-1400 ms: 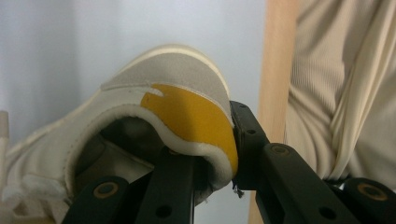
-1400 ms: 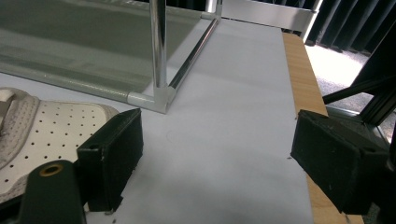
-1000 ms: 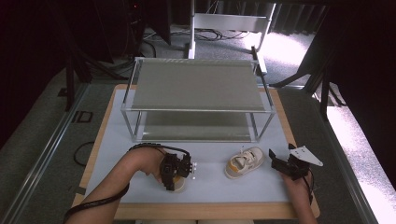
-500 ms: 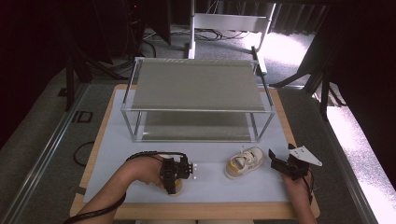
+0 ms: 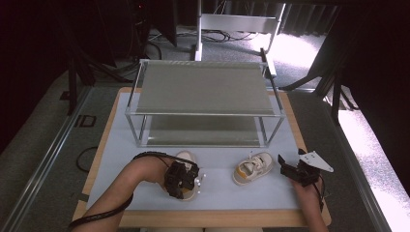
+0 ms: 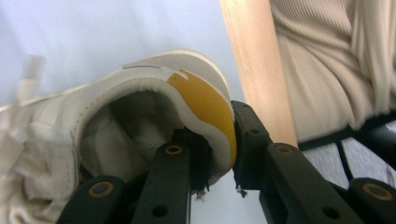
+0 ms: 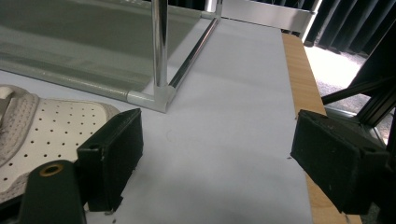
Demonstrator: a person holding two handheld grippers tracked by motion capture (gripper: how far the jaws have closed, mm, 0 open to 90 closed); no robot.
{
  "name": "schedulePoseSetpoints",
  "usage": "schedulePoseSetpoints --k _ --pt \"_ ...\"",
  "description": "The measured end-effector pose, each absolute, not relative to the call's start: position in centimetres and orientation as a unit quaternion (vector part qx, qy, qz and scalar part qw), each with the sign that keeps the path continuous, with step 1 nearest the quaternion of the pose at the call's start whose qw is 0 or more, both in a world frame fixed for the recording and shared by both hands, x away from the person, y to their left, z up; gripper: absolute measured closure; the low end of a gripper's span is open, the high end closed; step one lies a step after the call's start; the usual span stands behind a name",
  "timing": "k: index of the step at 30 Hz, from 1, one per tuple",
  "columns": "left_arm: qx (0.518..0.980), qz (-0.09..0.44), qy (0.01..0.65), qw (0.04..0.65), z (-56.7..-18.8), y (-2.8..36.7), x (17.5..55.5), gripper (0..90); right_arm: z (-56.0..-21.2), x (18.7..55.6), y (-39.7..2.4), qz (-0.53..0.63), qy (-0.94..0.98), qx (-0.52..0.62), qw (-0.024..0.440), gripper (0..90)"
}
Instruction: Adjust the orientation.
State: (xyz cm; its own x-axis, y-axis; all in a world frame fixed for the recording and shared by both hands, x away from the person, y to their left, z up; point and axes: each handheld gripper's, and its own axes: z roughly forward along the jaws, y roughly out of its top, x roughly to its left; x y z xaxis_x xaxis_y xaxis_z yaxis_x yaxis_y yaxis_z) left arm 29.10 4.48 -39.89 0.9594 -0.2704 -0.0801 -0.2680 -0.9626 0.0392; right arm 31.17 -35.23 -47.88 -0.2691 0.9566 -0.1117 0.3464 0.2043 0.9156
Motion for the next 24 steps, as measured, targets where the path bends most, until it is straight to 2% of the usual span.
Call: schedulePoseSetpoints --k 4,6,7,8,14,21,24 --pt "0.995 -0.05 -0.081 -0.003 -41.0 4.2 29.3 69.7 -47.9 31.2 -35.2 0.412 0.682 0.477 0.371 16.2" --pt "0.998 -0.039 -0.039 -0.004 -41.2 4.1 29.4 56.9 -47.9 31.2 -35.3 0.413 0.681 0.478 0.37 16.2" --pt "0.998 -0.039 -0.039 -0.004 -41.2 4.1 29.4 49.4 -47.9 31.2 -35.3 0.413 0.681 0.478 0.37 16.2" --pt "0.998 -0.046 0.03 -0.008 -41.4 3.8 29.9 49.4 -47.9 31.1 -35.3 0.414 0.68 0.479 0.37 16.2" --pt "0.997 -0.049 0.063 0.006 -41.6 3.7 29.8 45.4 -47.9 31.2 -35.3 0.415 0.683 0.476 0.368 14.8" --pt "0.995 -0.051 0.08 0.036 -41.8 4.2 29.8 45.1 -47.8 31.7 -35.5 0.407 0.688 0.493 0.343 13.1" --pt "0.994 -0.053 0.083 0.039 -41.8 4.3 29.6 41.7 -47.7 32.0 -35.6 0.39 0.698 0.505 0.326 12.7"
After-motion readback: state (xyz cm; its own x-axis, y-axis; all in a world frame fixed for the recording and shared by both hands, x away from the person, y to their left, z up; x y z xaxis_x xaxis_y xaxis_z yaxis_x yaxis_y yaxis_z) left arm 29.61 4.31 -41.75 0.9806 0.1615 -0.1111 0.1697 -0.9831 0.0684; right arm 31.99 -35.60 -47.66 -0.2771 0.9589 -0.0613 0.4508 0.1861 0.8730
